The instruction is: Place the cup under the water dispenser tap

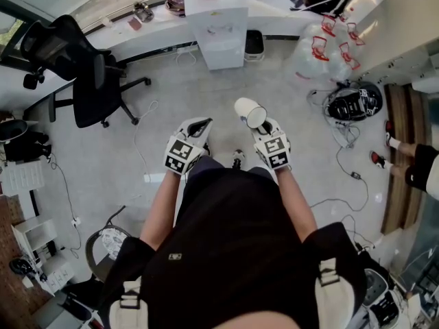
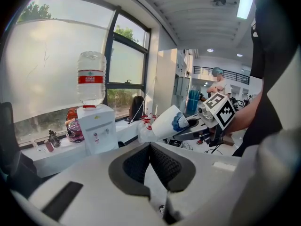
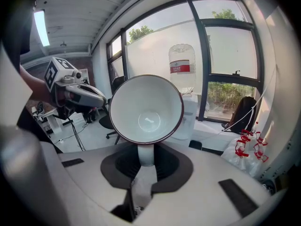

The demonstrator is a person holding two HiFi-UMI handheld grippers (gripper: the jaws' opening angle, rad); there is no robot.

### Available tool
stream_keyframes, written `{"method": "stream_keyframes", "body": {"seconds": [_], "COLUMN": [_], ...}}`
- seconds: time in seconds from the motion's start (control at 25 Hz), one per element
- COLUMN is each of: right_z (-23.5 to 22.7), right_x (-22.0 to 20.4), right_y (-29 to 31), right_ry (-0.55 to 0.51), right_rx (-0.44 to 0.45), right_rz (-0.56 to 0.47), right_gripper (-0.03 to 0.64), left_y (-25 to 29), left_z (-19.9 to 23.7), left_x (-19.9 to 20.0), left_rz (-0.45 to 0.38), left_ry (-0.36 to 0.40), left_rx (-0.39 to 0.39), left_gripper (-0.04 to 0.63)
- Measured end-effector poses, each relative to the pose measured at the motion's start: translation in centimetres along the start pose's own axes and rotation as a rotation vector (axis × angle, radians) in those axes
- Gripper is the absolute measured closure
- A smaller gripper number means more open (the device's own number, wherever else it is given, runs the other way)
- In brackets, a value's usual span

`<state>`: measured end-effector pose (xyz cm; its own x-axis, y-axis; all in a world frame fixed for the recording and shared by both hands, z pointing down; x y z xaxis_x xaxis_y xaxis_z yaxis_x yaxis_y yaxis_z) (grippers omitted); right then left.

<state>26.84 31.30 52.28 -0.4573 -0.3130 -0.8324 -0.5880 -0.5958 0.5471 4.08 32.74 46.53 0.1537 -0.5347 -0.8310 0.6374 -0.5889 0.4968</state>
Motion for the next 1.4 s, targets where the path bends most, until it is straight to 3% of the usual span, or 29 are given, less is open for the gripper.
{"method": "stream_keyframes", "body": {"seconds": [0.48, 1.4], "right_z": [0.9, -0.4], "right_x": [1.6, 6.2], "right_y": [3.1, 8.6], "right_ry": [-0.012, 0.064], "right_rx": [0.0, -0.121], "right_rz": [0.05, 0.07], "right_gripper": [0.581, 0.581], "left_y": [-1.0, 1.3], "left_z": [4.4, 13.7], "left_x": [-0.5, 5.2], "left_rz": [0.006, 0.017], "left_ry": [-0.047, 0.024], "left_rx": [-0.001, -0.113], "left_gripper": [0.595, 0.595]}}
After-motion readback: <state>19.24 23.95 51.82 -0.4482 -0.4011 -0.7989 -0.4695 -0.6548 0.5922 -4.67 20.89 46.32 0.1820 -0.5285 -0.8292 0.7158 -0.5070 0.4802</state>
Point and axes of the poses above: the fingertips, and each gripper's own axes: y forward along the fingers, z to its left, x out of its top, the point moved 8 cm from there along -y, backward along the fingers, and after that the axes turned 11 degrees about -y, right-handed, at the moved point
